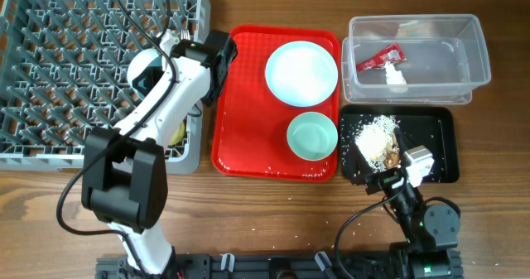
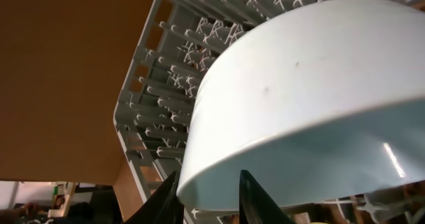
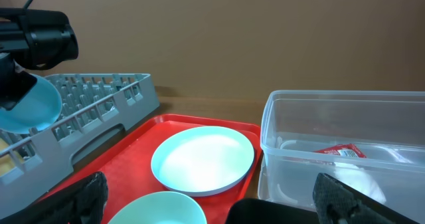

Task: Sort waste into correct bins and load items into the dishwasher rack

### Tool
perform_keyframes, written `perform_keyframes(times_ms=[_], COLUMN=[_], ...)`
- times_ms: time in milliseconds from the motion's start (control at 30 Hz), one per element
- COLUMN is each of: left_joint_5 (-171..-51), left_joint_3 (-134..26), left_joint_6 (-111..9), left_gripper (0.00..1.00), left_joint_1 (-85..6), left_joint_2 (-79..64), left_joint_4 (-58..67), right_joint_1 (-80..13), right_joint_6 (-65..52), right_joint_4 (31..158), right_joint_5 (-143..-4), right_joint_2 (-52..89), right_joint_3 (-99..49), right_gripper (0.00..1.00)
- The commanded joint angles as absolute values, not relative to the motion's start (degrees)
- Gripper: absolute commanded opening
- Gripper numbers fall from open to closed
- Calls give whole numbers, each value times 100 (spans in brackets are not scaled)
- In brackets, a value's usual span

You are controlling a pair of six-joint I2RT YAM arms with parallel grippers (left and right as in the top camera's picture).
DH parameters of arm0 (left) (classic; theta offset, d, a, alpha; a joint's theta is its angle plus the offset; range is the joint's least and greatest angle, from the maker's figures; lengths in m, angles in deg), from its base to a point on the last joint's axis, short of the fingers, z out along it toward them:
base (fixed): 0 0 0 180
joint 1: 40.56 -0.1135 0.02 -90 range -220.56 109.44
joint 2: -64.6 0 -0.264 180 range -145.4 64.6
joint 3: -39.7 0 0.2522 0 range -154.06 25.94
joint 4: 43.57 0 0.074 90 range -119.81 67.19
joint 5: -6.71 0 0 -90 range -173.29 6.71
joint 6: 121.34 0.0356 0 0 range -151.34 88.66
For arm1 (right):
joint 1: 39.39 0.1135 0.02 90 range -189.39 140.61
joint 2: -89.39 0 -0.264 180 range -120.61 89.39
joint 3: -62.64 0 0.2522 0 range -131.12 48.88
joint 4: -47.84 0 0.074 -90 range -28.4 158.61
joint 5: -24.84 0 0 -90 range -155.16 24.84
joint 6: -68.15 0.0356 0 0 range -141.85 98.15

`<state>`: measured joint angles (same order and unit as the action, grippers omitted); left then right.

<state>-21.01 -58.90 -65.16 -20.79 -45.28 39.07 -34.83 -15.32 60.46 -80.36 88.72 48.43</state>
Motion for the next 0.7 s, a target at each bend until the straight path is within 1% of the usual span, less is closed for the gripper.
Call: perform_keyframes(times_ms=[0,33,67,100,133,167,667], left_joint_5=[-1964,-1959,-1964,-1983,-2084,-2176,-3332], left_joint_3=[-5962,-5966,-5977,-5986,-6001,-6001,-6001], left_joint_6=[-6654,-6656,-6656,-6656,-6656,-6658,-6656], left_gripper=[27,27,23,18,8,4,4], left_joint_1=[-2059,-2059,-2059,-2057,-2053,-2053,-2055], left_joint_2=[-4515,-4474,-4408,-4366,-4296,-4244,-3643], left_joint_4=[3903,3898,3898,3900,3887,3872,3774], right_joint_1=[-3496,-3496,-3496,-3496,-3496,-3496,-3496], right_joint_6=[-1569,-1572,-1569,-1569,-1569,-1569,-1569], right_joint_4=[6022,6022,6022,6022,6022,6022,6022], right_joint_5=[-8021,-8021,-8021,-8021,-8021,-8021,-8021], right_joint_2=[8911,8911,8911,8911,8911,8911,8911], right_joint_3=[4859,4859,4859,4859,4859,4859,4859], right_gripper=[100,100,100,100,100,100,100])
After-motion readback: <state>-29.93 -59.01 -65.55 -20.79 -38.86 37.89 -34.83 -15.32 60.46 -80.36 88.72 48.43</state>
